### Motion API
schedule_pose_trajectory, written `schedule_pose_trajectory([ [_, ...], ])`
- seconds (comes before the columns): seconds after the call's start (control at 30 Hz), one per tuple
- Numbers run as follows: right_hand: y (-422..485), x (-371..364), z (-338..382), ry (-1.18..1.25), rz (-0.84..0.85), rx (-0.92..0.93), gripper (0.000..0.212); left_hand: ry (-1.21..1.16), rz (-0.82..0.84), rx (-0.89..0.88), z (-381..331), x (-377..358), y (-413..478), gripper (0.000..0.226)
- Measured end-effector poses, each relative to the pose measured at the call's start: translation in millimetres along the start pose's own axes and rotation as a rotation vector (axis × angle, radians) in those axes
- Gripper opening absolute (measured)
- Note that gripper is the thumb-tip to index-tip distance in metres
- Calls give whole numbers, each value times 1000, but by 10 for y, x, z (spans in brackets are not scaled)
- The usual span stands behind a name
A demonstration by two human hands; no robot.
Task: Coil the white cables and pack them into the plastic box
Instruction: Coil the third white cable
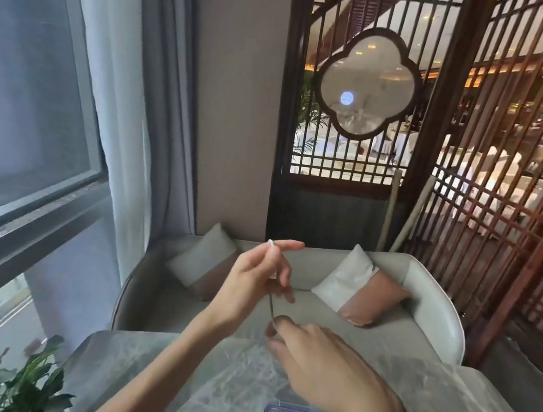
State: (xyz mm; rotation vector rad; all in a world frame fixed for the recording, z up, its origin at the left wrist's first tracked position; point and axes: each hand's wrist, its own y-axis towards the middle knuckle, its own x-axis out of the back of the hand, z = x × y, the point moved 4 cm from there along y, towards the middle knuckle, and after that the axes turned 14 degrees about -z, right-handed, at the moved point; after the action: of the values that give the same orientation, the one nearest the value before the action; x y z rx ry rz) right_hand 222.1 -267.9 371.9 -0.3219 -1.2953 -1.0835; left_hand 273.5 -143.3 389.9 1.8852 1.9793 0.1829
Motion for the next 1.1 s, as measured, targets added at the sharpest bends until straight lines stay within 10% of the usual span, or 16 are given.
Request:
schedule_pose_trajectory([
  [0.13, -102, 325, 120, -85, -60, 132, 19, 184, 81, -123, 97, -124, -192, 38],
  [0.27, -38, 855, 129, -271, -490, 284, 29, 84, 6, -188, 50, -226, -456, 51],
  [0.5, 282, 1110, -149, 176, -801, 275, 13, -160, 128, -58, -170, -365, -562, 48],
  [0.73, 552, 371, -163, 953, -280, -61, 35, -444, 343, 94, -417, -253, -543, 35],
  [1.1, 205, -189, -627, 607, -142, -176, 7, -457, -200, -91, -502, 527, 87, 37],
])
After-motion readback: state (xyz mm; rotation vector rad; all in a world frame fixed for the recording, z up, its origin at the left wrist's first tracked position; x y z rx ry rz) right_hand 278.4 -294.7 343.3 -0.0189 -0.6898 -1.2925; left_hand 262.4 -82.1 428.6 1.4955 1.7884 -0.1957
